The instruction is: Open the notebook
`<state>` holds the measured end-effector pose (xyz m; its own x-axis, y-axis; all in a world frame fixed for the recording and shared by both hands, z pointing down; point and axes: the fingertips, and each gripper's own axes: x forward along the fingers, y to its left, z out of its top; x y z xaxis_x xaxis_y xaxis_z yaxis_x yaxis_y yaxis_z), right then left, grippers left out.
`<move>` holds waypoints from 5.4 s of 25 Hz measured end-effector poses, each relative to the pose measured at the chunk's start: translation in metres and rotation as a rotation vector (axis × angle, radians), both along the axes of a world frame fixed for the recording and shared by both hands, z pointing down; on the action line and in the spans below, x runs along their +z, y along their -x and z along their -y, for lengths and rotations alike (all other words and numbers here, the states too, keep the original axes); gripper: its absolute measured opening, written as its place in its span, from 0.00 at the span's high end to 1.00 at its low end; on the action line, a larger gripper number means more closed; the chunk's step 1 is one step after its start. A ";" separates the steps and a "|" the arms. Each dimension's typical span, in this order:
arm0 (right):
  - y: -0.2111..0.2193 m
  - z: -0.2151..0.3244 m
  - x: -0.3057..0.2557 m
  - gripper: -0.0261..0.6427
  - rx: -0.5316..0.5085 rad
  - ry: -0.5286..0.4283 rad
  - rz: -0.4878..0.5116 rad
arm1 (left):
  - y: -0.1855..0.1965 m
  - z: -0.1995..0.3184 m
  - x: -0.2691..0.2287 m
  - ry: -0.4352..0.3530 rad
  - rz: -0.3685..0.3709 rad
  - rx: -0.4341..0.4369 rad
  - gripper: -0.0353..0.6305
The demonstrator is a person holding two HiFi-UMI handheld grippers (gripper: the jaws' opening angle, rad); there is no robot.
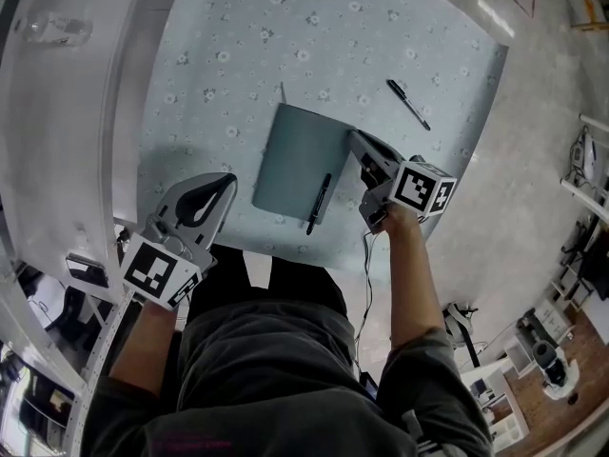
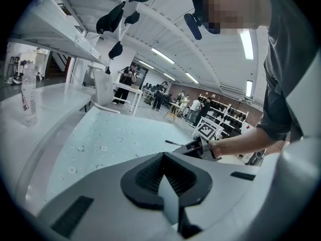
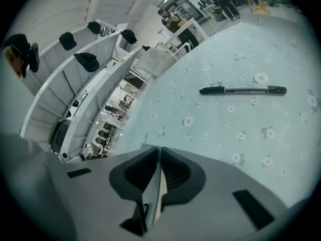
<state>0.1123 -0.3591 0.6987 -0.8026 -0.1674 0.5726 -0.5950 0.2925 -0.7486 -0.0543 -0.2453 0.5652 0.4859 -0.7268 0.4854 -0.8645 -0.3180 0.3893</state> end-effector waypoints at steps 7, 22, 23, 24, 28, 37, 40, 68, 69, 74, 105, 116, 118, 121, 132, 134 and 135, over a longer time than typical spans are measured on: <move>0.020 0.001 -0.037 0.92 0.032 -0.036 0.016 | 0.019 -0.003 -0.015 -0.028 -0.013 0.003 0.95; 0.117 -0.013 -0.103 0.91 0.054 -0.070 -0.007 | 0.104 -0.026 -0.041 -0.090 -0.042 -0.017 0.95; 0.124 -0.014 -0.105 0.91 0.049 -0.076 -0.015 | 0.110 -0.028 -0.043 -0.094 -0.044 -0.022 0.95; 0.131 -0.016 -0.107 0.91 0.046 -0.083 -0.024 | 0.115 -0.029 -0.045 -0.098 -0.046 -0.027 0.95; 0.160 -0.021 -0.109 0.91 0.031 -0.116 -0.077 | 0.132 -0.035 -0.053 -0.112 -0.050 -0.039 0.95; 0.233 -0.035 -0.079 0.89 -0.084 -0.158 -0.196 | 0.169 -0.052 -0.055 -0.108 -0.066 -0.099 0.95; 0.254 -0.039 -0.061 0.89 -0.115 -0.150 -0.210 | 0.178 -0.055 -0.052 -0.099 -0.066 -0.113 0.95; 0.263 -0.054 -0.100 0.96 -0.189 -0.266 -0.118 | 0.169 -0.039 -0.084 -0.143 0.030 -0.067 0.95; 0.261 -0.055 -0.106 0.96 -0.188 -0.275 -0.111 | 0.168 -0.039 -0.088 -0.149 0.039 -0.061 0.94; 0.250 -0.056 -0.140 0.96 -0.182 -0.346 -0.074 | 0.157 -0.034 -0.109 -0.189 0.071 -0.034 0.95; 0.140 -0.082 -0.280 0.96 -0.034 -0.596 -0.043 | 0.080 -0.020 -0.198 -0.349 0.105 0.141 0.95; 0.122 -0.091 -0.305 0.96 0.020 -0.628 -0.043 | 0.062 -0.014 -0.223 -0.403 0.097 0.209 0.95; 0.118 -0.093 -0.308 0.96 0.030 -0.632 -0.046 | 0.059 -0.013 -0.226 -0.411 0.095 0.220 0.95; 0.113 -0.096 -0.313 0.96 0.046 -0.638 -0.048 | 0.055 -0.013 -0.230 -0.418 0.091 0.232 0.95; 0.101 -0.108 -0.328 0.96 0.069 -0.669 -0.056 | 0.046 -0.018 -0.237 -0.433 0.098 0.266 0.95; 0.100 -0.110 -0.330 0.96 0.074 -0.673 -0.058 | 0.045 -0.019 -0.238 -0.436 0.095 0.269 0.95; 0.099 -0.111 -0.331 0.96 0.077 -0.673 -0.058 | 0.044 -0.019 -0.239 -0.438 0.092 0.270 0.95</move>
